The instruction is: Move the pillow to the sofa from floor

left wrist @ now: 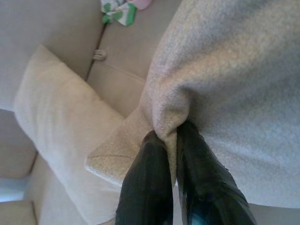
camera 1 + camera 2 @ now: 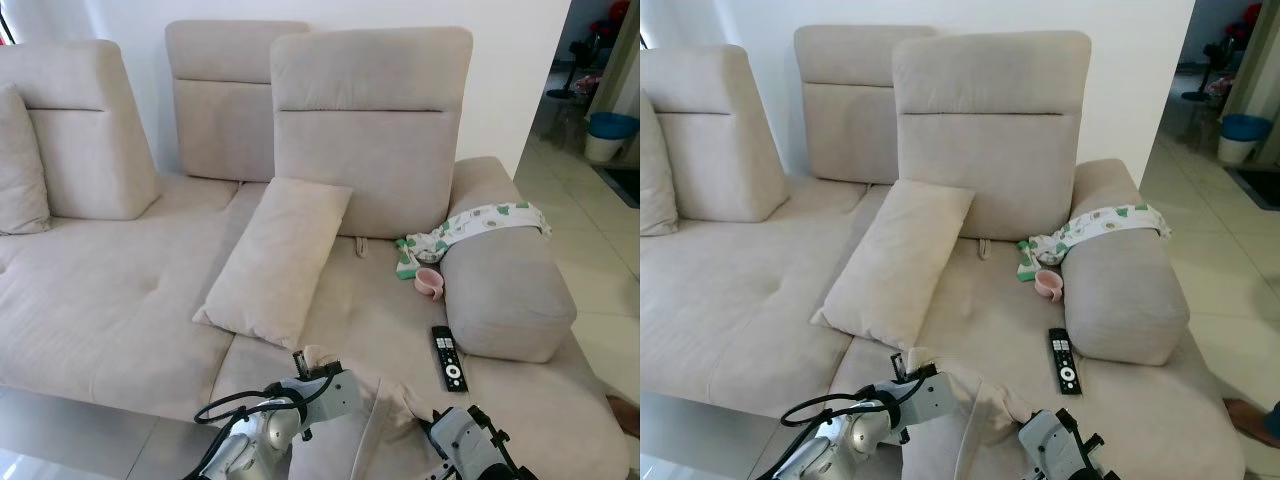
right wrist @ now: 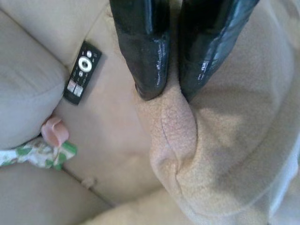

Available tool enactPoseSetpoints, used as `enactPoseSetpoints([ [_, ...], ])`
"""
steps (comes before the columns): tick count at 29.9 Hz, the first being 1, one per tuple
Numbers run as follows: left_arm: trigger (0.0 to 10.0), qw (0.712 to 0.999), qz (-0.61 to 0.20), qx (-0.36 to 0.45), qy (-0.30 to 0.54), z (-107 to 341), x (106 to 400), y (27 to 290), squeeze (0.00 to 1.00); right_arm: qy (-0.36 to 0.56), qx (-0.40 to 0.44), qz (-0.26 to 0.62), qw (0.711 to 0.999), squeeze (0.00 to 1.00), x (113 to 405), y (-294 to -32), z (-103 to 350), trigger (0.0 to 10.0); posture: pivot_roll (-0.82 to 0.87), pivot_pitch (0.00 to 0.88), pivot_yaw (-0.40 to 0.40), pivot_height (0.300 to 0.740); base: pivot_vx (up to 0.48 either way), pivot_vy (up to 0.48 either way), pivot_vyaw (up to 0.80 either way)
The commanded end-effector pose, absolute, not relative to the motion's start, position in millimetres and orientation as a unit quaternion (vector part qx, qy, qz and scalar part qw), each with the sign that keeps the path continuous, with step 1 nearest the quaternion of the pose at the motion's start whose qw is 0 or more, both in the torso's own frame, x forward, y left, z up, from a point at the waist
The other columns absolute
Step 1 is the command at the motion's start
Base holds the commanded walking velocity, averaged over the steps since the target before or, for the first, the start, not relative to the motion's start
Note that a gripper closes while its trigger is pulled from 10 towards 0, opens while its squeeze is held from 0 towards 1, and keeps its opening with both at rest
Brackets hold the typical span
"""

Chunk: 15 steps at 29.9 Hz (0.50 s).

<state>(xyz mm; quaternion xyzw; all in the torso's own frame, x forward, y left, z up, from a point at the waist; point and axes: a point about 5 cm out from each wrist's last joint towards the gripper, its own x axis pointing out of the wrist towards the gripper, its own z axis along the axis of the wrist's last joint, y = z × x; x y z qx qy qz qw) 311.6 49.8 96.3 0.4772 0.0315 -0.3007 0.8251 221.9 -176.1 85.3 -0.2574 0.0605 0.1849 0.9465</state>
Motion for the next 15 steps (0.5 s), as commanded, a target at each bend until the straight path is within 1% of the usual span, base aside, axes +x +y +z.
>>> enactPoseSetpoints([
  [1,10.0,0.828,-0.304,0.47,0.006,105.3,310.5,47.9,0.0,0.005,-0.253,0.195,0.948,0.0,220.8,-161.3,104.5,10.0,-0.06,0.0,0.054,0.615,0.0,0.0,0.0],
  [2,10.0,0.828,-0.303,0.471,0.002,107.1,310.4,50.8,0.0,-0.009,-0.246,0.195,0.949,0.0,217.1,-156.3,108.2,10.0,-0.06,0.0,0.056,0.615,0.0,0.0,0.0],
  [6,10.0,0.828,-0.303,0.472,0.0,108.3,310.3,52.7,0.0,-0.015,-0.242,0.193,0.951,0.0,214.2,-153.3,111.0,10.0,-0.06,0.0,0.057,0.615,0.0,0.0,0.0],
  [10,10.0,0.831,-0.298,0.469,-0.011,115.3,313.0,55.3,0.0,-0.047,-0.226,0.169,0.958,0.0,209.6,-146.9,121.1,10.0,-0.07,0.0,0.064,0.63,0.0,0.0,0.0],
  [11,10.0,0.838,-0.293,0.46,-0.013,117.3,314.0,56.0,0.0,-0.054,-0.222,0.166,0.959,0.0,209.5,-145.1,123.5,10.0,-0.08,0.0,0.066,0.635,0.0,0.0,0.0],
  [14,10.0,0.843,-0.29,0.452,-0.012,118.2,314.6,56.5,0.0,-0.056,-0.22,0.165,0.96,0.0,209.6,-144.2,124.6,10.0,-0.08,0.0,0.066,0.64,0.0,0.0,0.0],
  [15,10.0,0.851,-0.289,0.439,-0.01,118.4,313.9,56.9,0.0,-0.059,-0.219,0.162,0.96,0.0,209.8,-143.8,125.3,10.0,-0.08,0.0,0.068,0.645,0.0,0.0,0.0],
])
